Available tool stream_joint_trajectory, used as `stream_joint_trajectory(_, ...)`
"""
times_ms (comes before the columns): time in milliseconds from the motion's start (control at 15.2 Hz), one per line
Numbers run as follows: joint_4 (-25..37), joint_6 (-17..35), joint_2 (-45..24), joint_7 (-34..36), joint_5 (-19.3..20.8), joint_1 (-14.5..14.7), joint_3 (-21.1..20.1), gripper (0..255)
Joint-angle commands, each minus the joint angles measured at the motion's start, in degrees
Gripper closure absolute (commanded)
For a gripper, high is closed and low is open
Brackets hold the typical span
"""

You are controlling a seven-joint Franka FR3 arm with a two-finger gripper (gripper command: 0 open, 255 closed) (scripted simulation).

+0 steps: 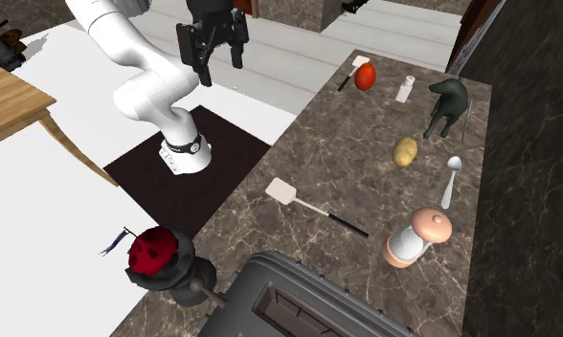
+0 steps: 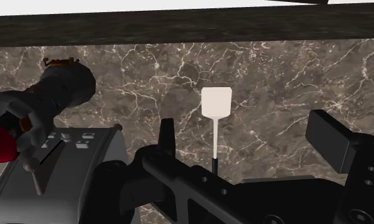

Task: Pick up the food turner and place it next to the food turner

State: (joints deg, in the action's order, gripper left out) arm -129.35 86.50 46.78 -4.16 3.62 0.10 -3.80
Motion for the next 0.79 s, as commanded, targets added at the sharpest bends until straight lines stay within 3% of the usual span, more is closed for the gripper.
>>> stream_joint_trajectory(0,0.0,0.0,0.0,0.0,0.0,0.0,0.0,0)
stream_joint_trajectory(726,-5.94,20.81,-14.93,1.13,-1.46,-0.25,0.68,0)
